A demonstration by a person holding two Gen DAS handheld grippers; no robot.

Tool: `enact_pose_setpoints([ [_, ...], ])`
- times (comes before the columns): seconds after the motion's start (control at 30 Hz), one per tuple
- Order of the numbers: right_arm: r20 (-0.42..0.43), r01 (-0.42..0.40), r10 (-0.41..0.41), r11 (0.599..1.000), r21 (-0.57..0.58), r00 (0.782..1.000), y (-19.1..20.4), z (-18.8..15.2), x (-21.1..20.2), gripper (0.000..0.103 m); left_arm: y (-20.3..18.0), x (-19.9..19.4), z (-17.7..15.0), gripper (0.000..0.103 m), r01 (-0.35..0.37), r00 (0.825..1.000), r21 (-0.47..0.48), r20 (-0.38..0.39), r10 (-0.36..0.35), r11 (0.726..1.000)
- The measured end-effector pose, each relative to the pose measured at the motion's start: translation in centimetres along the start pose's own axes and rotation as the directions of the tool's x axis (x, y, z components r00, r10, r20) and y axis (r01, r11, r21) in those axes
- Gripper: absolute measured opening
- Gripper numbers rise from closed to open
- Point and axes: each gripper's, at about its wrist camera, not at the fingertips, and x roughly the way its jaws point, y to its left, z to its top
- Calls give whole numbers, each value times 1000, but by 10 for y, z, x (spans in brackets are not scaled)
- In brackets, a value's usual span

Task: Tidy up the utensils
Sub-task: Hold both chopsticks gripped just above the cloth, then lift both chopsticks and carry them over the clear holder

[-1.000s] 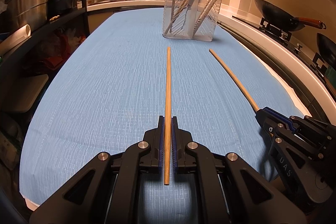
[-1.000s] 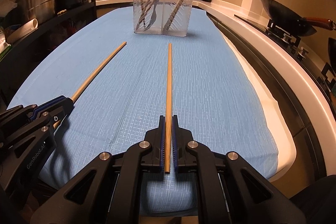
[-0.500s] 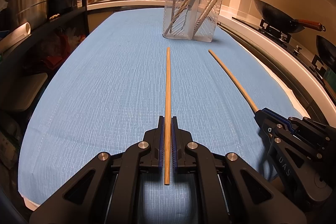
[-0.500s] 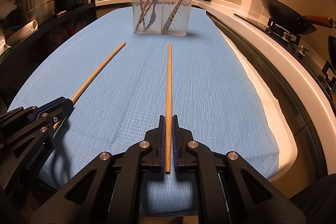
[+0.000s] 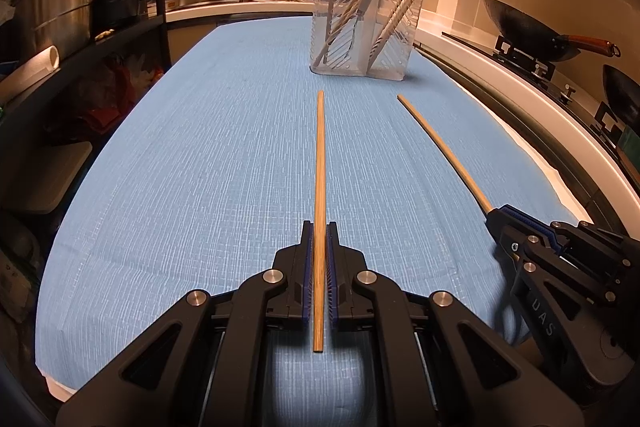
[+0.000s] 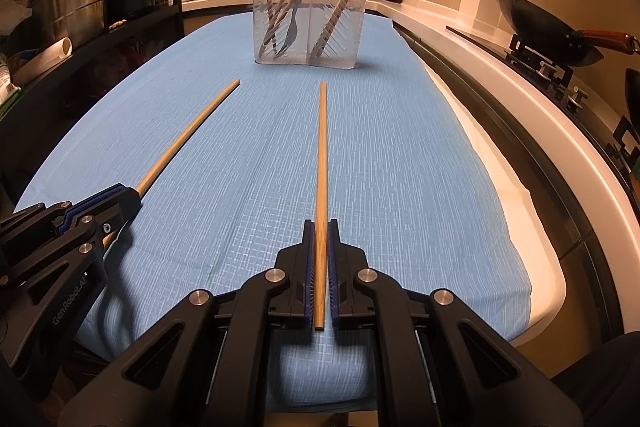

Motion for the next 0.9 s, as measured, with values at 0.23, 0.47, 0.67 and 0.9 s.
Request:
enact_pose_setpoints([
  [0.23,6,-5,5,1000,16,1000,-3,0,-3,6,0,-2,-2,6,1,1000,14,10,-2,1000],
  [0.47,44,4,-4,1000,10,999,-6,1,-12,6,2,-12,0,6,4,999,9,53,-4,1000],
  [0.67,96,9,-8,1000,-5,995,-7,4,-23,6,2,-22,1,6,9,996,4,85,-9,1000],
  [0.9,176,12,-11,1000,-1,984,-10,8,-39,6,2,-37,5,6,4,990,11,142,-6,1000],
])
